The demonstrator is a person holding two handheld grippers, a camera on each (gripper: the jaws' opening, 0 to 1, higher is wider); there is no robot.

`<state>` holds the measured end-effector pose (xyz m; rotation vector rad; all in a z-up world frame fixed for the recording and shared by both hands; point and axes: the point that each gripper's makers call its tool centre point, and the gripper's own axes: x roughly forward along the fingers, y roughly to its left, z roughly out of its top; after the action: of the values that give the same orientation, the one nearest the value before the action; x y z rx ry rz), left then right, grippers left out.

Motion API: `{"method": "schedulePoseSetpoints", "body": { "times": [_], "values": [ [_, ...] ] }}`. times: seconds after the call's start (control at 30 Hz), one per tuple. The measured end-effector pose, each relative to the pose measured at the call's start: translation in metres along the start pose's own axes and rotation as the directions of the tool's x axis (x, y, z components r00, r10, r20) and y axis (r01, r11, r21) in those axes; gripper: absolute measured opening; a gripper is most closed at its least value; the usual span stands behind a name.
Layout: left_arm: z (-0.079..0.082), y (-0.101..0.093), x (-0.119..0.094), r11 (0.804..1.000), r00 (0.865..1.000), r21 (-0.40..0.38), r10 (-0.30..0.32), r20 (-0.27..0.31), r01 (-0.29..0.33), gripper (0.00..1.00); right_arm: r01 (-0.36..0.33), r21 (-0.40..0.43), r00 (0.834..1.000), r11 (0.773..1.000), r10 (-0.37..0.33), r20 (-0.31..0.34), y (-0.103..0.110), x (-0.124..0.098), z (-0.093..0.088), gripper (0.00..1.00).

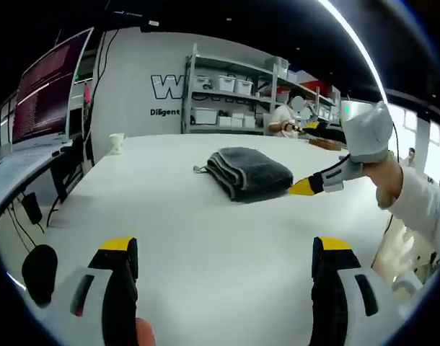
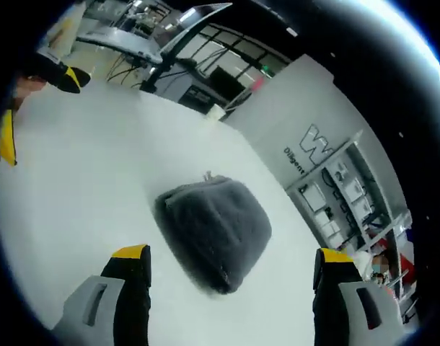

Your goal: Open the folded towel by lifting each exposed corner and separating the folded layers until the towel lies flat within the target outline without major curled edges

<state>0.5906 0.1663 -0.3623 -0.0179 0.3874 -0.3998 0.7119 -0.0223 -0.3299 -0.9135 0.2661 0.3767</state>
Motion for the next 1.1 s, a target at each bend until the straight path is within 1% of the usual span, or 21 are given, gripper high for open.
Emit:
{"method": "schedulePoseSetpoints", "body": {
  "times": [0.1, 0.27, 0.43, 0.53, 0.63, 0.73, 0.8, 0.87, 0.93, 1.1],
  "values": [
    [-0.001, 0.007, -0.001, 1.000, 1.000, -0.002, 0.018, -0.003, -0.018, 1.00, -0.001, -0.030, 1.000, 1.000, 0.001, -0.004, 0.007, 0.012, 0.007, 0.91],
    [-0.005, 0.015, -0.001, 1.000, 1.000, -0.011, 0.028, -0.007, -0.028, 1.00, -0.019, -0.041, 1.000, 0.999, 0.020, 0.006, 0.021, 0.029, 0.019, 0.87],
    [-0.007, 0.021, 0.000, 0.999, 1.000, -0.023, 0.023, -0.002, -0.023, 1.00, -0.005, -0.091, 1.000, 0.996, 0.005, 0.006, 0.027, 0.043, 0.025, 0.78],
    [-0.010, 0.026, 0.000, 0.999, 0.999, -0.029, 0.033, -0.005, -0.033, 1.00, 0.003, -0.113, 1.000, 0.994, -0.002, 0.013, 0.030, 0.051, 0.028, 0.77],
    [-0.013, 0.029, 0.000, 0.999, 0.999, -0.033, 0.037, -0.010, -0.037, 1.00, 0.004, -0.139, 1.000, 0.990, -0.003, 0.004, 0.037, 0.059, 0.028, 0.74],
    [-0.012, 0.032, -0.001, 0.999, 1.000, -0.038, 0.032, 0.000, -0.032, 1.00, -0.003, -0.130, 1.000, 0.991, 0.002, -0.010, 0.040, 0.064, 0.026, 0.67],
    [-0.012, 0.033, -0.002, 0.999, 1.000, -0.044, 0.028, 0.009, -0.027, 1.00, -0.006, -0.132, 1.000, 0.991, 0.005, -0.014, 0.042, 0.069, 0.025, 0.65],
    [-0.013, 0.035, -0.001, 0.998, 1.000, -0.048, 0.028, 0.011, -0.028, 1.00, 0.010, -0.168, 1.000, 0.986, -0.014, -0.025, 0.042, 0.072, 0.023, 0.64],
    [-0.014, 0.036, -0.001, 0.998, 1.000, -0.050, 0.029, 0.008, -0.029, 1.00, 0.013, -0.184, 0.999, 0.983, -0.019, -0.029, 0.045, 0.077, 0.023, 0.61],
    [-0.013, 0.040, -0.004, 0.998, 0.999, -0.053, 0.037, 0.015, -0.036, 1.00, -0.028, -0.180, 0.999, 0.983, 0.020, -0.047, 0.054, 0.074, 0.019, 0.48]
  ]
}}
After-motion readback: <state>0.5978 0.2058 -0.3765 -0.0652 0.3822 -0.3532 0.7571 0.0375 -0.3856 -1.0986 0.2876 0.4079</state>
